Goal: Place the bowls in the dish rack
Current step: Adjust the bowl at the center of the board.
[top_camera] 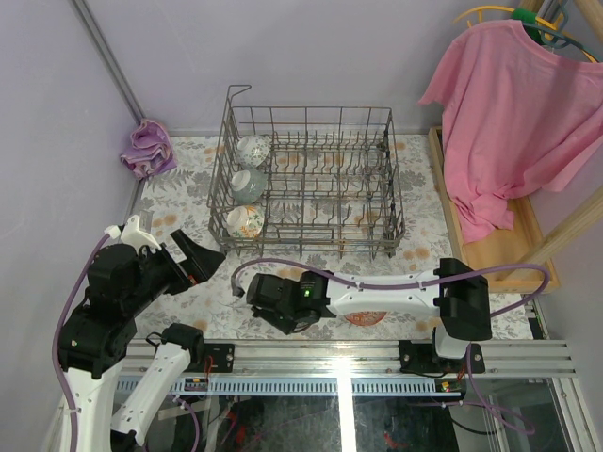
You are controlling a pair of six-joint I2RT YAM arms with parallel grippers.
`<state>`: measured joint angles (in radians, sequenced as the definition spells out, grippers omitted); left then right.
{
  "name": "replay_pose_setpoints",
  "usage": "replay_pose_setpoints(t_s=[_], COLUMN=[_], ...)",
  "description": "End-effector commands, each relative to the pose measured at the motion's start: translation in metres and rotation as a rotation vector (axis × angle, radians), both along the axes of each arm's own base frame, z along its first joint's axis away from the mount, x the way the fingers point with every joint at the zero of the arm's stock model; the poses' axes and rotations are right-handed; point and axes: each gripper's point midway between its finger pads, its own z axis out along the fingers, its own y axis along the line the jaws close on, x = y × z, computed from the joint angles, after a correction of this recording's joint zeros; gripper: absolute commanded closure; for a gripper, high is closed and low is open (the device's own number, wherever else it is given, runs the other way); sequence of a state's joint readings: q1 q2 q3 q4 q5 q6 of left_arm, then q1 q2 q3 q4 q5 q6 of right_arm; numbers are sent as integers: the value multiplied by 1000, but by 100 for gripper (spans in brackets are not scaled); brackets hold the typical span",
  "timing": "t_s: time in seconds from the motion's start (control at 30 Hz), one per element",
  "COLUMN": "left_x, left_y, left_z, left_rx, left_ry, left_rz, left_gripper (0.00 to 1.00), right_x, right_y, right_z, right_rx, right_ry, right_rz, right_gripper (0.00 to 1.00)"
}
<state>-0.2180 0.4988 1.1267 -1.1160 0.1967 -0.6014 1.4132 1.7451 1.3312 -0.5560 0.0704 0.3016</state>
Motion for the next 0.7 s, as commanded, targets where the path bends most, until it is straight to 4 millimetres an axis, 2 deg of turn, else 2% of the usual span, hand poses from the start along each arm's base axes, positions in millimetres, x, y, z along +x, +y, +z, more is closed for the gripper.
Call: replay_pose_setpoints(t_s=[0.0,0.1,0.27,0.43,0.67], left_x=[-8,-8,-7,-7,-7], left_y=[-8,-8,-9,-9,-9], left_z=[2,3,4,3,0], left_rx=[-19,-18,-19,-19,-18], left_ry=[8,8,11,12,16], left_rz=[-55,-60,-64,-64,-61], left_gripper=[0,0,0,0,0], right_x=[6,7,10,13,11], right_y=[16,16,12,9,7], right_z=[49,58,60,56,42], right_rx=[145,198,246,270,243], right_ry=[-2,42,106,146,170], right_rz=[-44,-61,-93,-113,-117], right_gripper=[84,85,85,84,76])
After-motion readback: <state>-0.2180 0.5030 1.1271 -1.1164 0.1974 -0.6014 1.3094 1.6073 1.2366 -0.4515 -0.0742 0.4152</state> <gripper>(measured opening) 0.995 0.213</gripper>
